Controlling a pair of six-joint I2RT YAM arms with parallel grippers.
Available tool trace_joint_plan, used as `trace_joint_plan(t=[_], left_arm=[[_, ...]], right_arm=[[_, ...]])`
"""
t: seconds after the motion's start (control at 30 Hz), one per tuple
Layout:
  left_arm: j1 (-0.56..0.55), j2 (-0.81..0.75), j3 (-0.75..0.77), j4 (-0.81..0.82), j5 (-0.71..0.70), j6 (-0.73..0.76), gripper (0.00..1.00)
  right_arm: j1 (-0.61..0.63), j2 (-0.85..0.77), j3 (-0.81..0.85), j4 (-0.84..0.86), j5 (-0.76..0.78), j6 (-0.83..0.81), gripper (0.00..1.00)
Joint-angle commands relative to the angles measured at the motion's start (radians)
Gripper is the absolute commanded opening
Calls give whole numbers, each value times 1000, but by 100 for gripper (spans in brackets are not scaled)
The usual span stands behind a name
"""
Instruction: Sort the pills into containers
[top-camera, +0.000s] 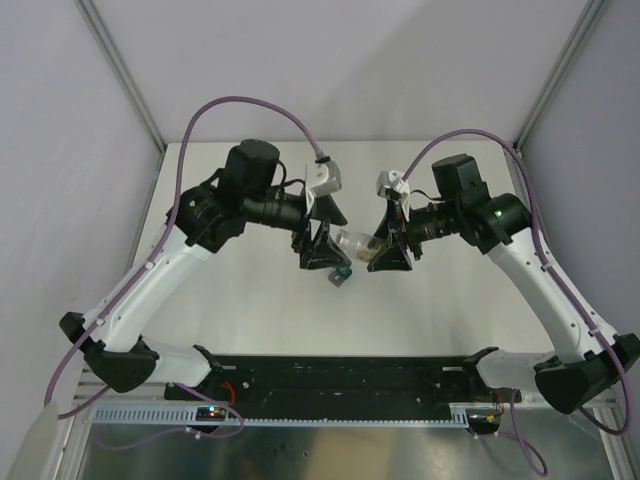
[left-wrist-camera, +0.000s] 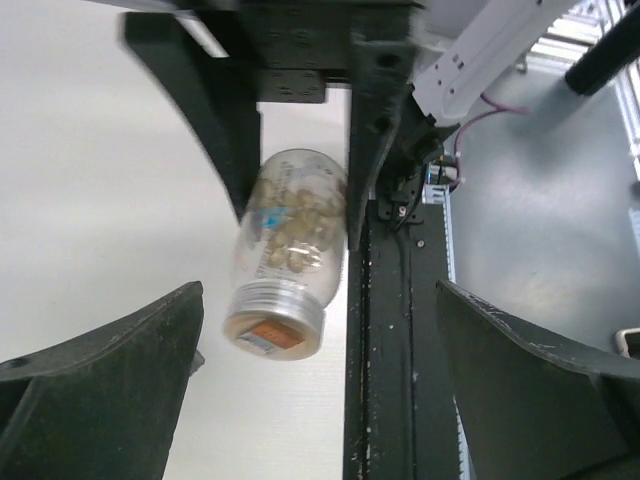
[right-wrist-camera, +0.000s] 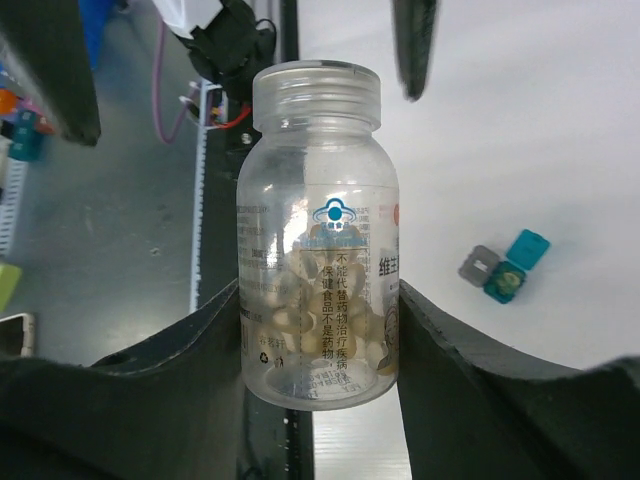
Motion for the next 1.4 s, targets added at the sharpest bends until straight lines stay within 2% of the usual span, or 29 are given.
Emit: trace_joint_plan(t=[0.0, 0.13, 0.33, 0.7, 0.93, 1.17, 1.37], left_arm=[[73, 38, 71, 6, 90, -154, 100], [116, 75, 82, 7, 128, -239, 97], [130, 98, 78, 7, 147, -279, 87], [130, 110, 62, 9, 213, -269, 47], [128, 106, 42, 9, 232, -234, 26], [114, 76, 5, 9, 232, -150, 15], [82, 40, -15, 10, 190, -70, 12]], right_arm=[[35, -72, 30, 55, 136, -29, 0], [58, -99, 53, 65, 210, -40, 0], [73, -116, 61, 78, 261, -42, 0], [72, -119, 51, 85, 270, -31, 0], [54, -104, 50, 91, 228, -6, 0], [20, -80, 44, 101, 141, 28, 0], [-5, -56, 34, 114, 63, 63, 0]])
